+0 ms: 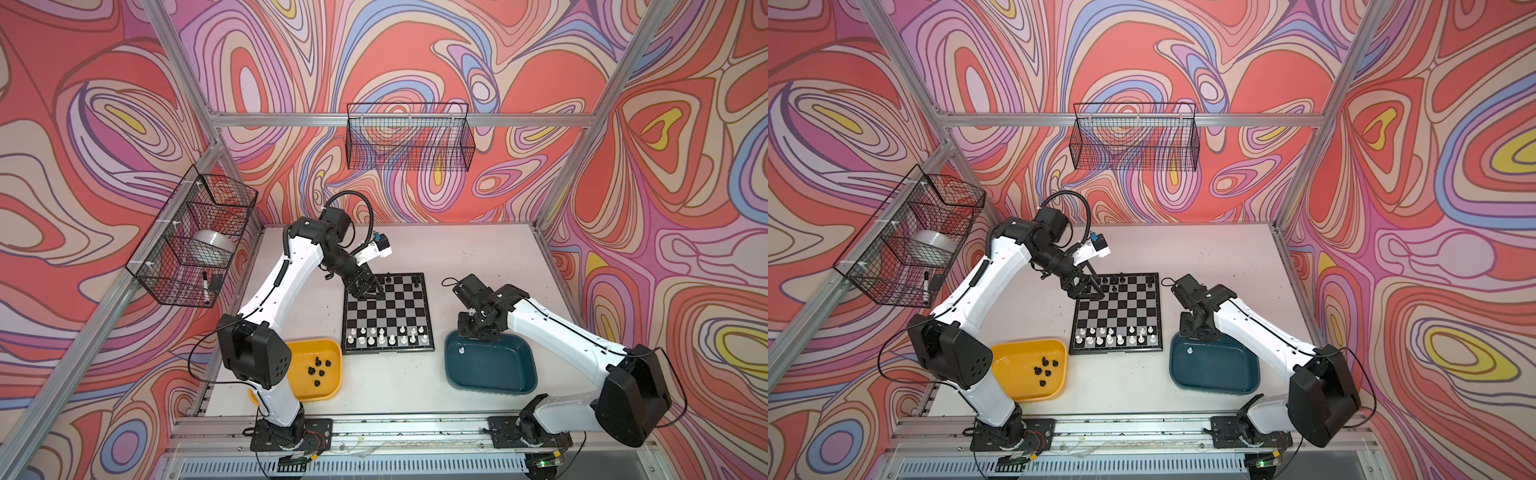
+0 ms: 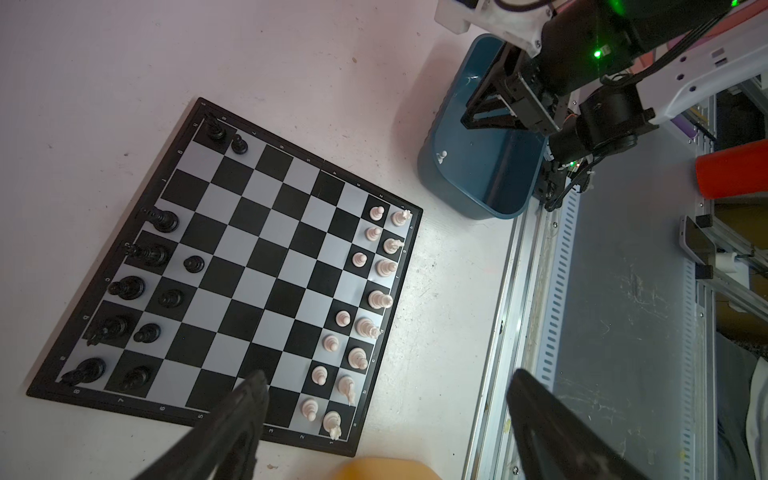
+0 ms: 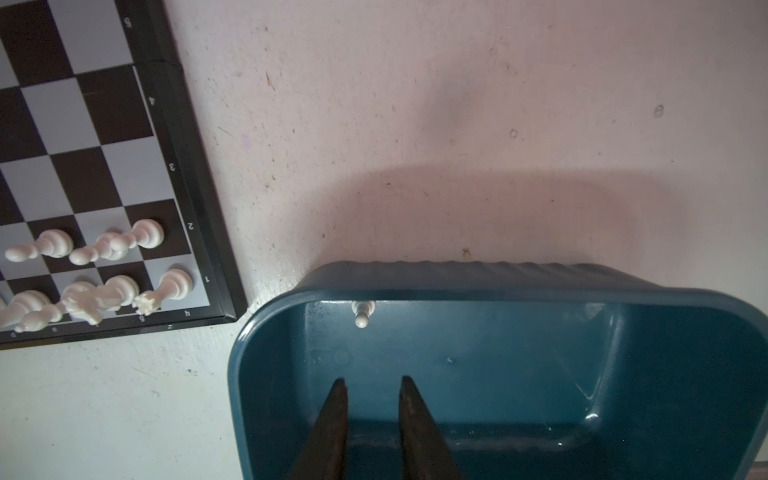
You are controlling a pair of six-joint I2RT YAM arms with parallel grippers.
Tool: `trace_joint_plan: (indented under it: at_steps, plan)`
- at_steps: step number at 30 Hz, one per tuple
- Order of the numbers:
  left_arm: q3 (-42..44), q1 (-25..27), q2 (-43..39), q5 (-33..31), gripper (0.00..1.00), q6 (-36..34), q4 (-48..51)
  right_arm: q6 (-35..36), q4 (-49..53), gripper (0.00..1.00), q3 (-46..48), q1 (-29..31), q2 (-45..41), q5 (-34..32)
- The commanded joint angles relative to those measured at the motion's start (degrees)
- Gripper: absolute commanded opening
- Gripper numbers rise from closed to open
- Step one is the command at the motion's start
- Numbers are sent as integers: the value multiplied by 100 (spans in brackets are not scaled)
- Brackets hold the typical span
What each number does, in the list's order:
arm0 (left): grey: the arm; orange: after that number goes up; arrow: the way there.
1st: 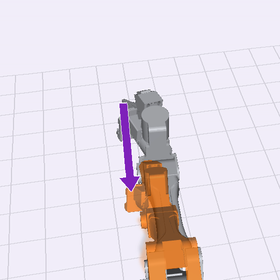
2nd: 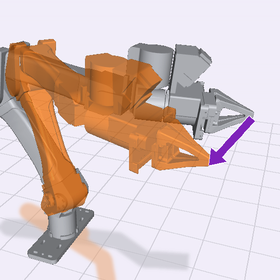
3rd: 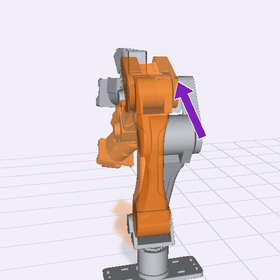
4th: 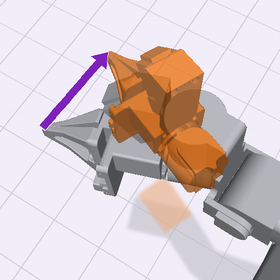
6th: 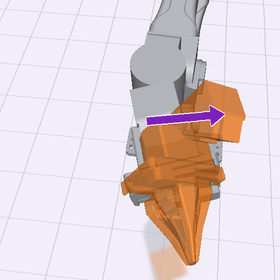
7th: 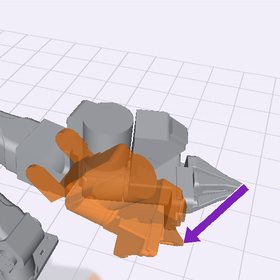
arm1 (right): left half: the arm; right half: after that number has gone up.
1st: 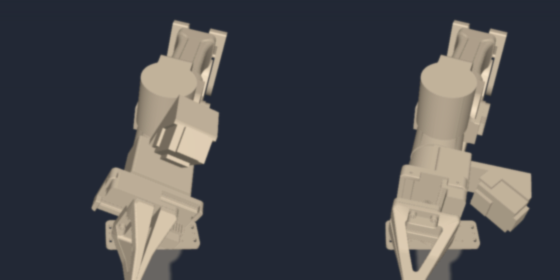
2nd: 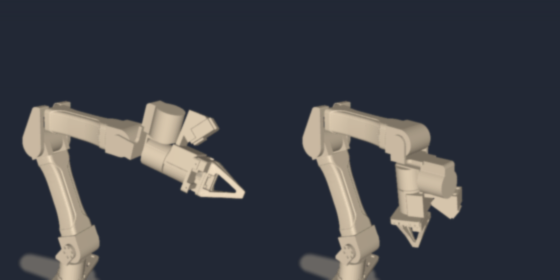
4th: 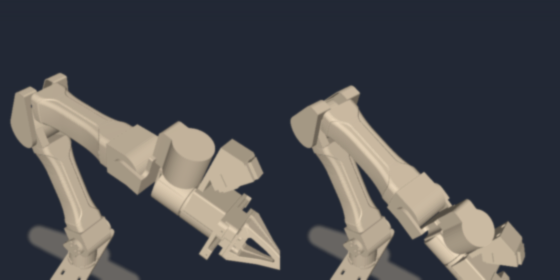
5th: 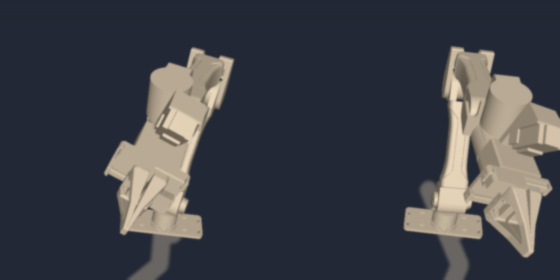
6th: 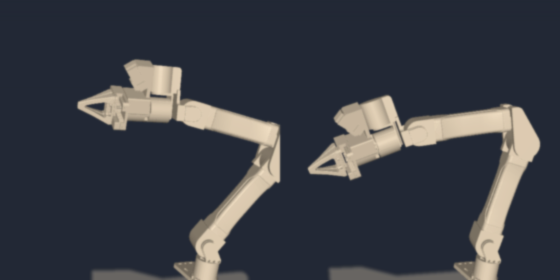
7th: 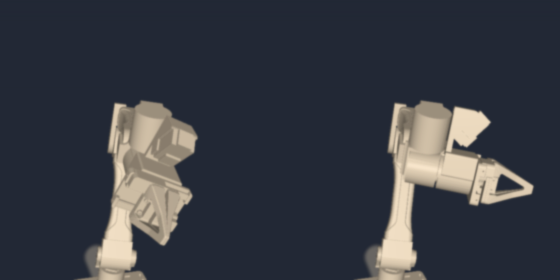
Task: Set up the chess pieces on the board
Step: 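Lower the open right gripper into the teal tray toward the last white pawn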
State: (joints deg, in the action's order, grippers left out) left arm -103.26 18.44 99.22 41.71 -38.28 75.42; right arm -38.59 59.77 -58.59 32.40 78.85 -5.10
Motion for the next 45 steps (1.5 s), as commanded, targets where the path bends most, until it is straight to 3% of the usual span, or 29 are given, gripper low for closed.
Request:
trace_joint_plan:
  at_steps: [1,23,45]
  plan:
    - [-67,13,62,30,91,-26,185,-129,-59,23,136,-32,-131,-70]
    - [-28,37,80,-14,91,-6,187,-103,-804,21,625,-41,402,491]
    - [17,30,80,-81,91,6,150,18,-1069,20,759,-41,860,388]
